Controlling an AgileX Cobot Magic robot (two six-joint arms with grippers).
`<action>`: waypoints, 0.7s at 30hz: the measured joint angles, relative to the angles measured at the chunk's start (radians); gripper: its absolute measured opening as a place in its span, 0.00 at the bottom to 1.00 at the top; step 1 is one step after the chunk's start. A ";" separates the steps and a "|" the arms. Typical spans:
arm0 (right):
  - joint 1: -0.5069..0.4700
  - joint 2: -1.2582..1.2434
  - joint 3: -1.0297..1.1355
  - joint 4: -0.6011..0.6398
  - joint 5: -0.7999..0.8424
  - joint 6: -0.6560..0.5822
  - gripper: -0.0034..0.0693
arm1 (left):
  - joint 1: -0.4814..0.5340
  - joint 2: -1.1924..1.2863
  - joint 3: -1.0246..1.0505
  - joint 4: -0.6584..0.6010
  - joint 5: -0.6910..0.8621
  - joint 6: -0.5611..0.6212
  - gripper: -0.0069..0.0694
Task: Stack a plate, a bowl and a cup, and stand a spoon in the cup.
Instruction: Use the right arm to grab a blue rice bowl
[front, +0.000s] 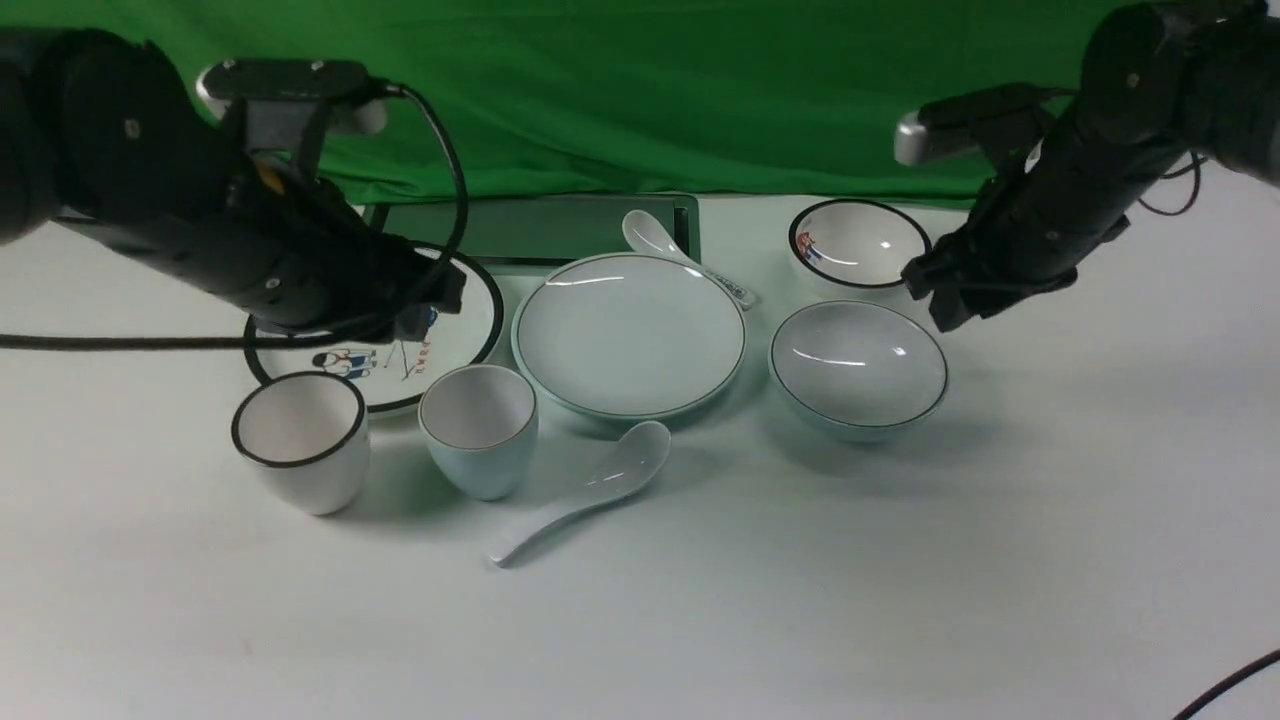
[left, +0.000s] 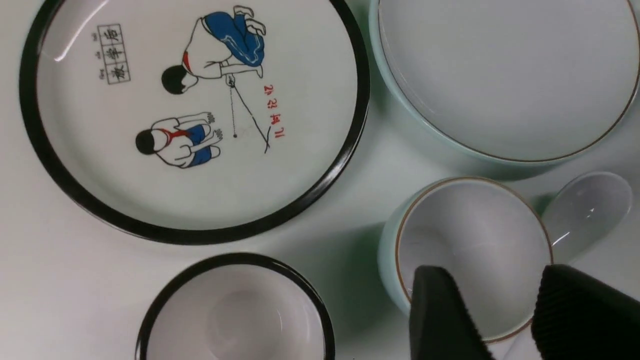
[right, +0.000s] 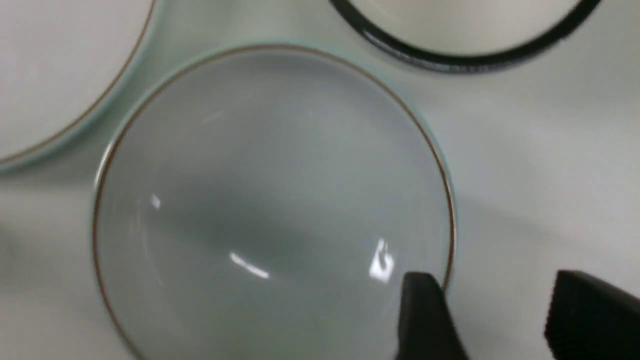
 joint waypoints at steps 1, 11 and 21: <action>0.001 0.036 -0.024 0.002 -0.002 0.011 0.61 | 0.000 0.006 0.000 0.000 -0.002 0.008 0.46; -0.001 0.149 -0.064 0.010 0.038 0.042 0.23 | 0.000 0.057 0.000 -0.001 -0.027 0.051 0.55; 0.037 0.128 -0.279 0.125 0.218 -0.086 0.14 | 0.000 0.058 -0.002 -0.049 -0.049 0.104 0.50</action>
